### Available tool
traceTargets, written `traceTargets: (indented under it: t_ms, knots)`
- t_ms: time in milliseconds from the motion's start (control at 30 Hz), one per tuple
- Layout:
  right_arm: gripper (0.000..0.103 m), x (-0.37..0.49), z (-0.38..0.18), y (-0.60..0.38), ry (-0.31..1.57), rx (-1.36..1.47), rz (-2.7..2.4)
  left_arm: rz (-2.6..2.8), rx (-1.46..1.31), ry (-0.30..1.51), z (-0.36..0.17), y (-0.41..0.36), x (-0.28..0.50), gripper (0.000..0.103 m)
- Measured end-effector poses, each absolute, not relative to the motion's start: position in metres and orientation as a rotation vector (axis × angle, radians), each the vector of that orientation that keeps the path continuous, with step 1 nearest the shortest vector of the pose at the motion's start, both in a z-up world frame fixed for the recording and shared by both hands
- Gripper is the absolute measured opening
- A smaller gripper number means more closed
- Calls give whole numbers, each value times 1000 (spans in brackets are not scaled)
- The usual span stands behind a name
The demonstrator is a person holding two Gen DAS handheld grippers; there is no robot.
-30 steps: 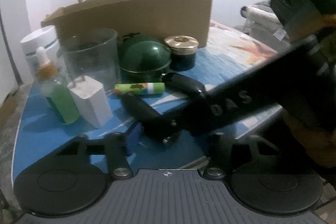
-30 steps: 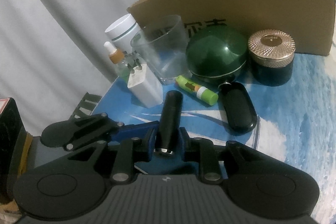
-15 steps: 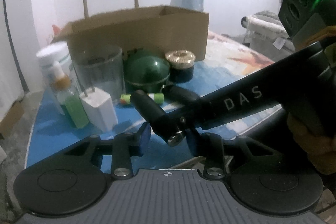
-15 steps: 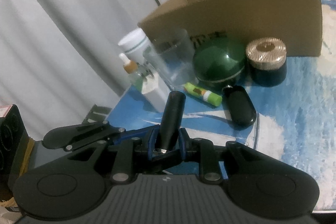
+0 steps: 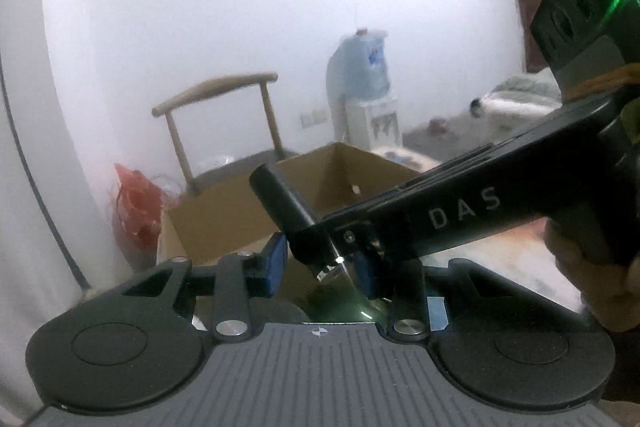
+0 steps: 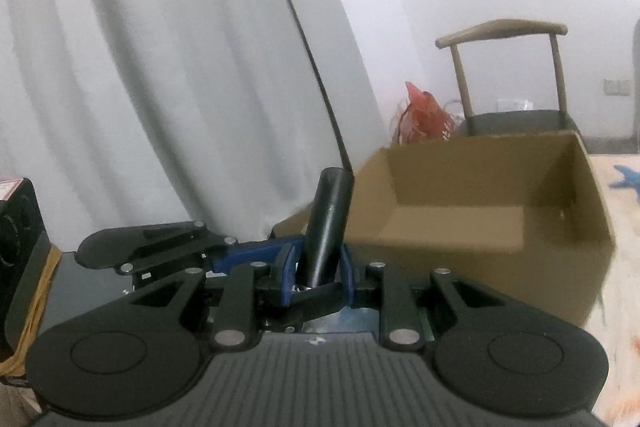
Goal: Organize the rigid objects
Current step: 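Carry the black cylinder into the cardboard box and open the right gripper, then withdraw the right gripper from the box back over the table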
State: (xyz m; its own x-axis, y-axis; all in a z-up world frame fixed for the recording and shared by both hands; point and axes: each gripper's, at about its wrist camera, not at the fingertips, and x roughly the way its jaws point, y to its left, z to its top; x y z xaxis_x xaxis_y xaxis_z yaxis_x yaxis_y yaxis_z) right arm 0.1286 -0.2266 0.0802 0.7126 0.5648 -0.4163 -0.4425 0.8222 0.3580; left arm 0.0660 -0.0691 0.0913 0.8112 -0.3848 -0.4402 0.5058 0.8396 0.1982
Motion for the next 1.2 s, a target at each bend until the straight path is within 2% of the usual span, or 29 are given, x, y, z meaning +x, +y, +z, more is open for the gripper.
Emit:
traceTargets:
  t_ms: [167, 300, 433, 533, 767, 900, 1067, 1200]
  knots:
    - [26, 242, 72, -232, 715, 320, 553, -485, 309, 617, 93, -70, 171, 35]
    - [26, 324, 43, -236, 887, 409, 537, -467, 253, 839, 68, -63, 252, 34]
    - [25, 382, 14, -233, 1021, 469, 491, -423, 229, 980, 45, -67, 294, 34]
    - [25, 406, -2, -225, 1077, 491, 456, -361, 253, 1021, 31, -73, 315, 34]
    - [26, 422, -10, -210, 1142, 480, 430, -292, 346, 1017, 24, -75, 316, 38]
    - [26, 411, -3, -219, 1124, 539, 454, -297, 327, 988, 41, -71, 300, 46]
    - [26, 377, 22, -250, 1006, 596, 496, -337, 295, 896, 73, -59, 256, 57]
    - [26, 318, 39, -285, 884, 626, 546, -380, 246, 769, 105, -45, 193, 66]
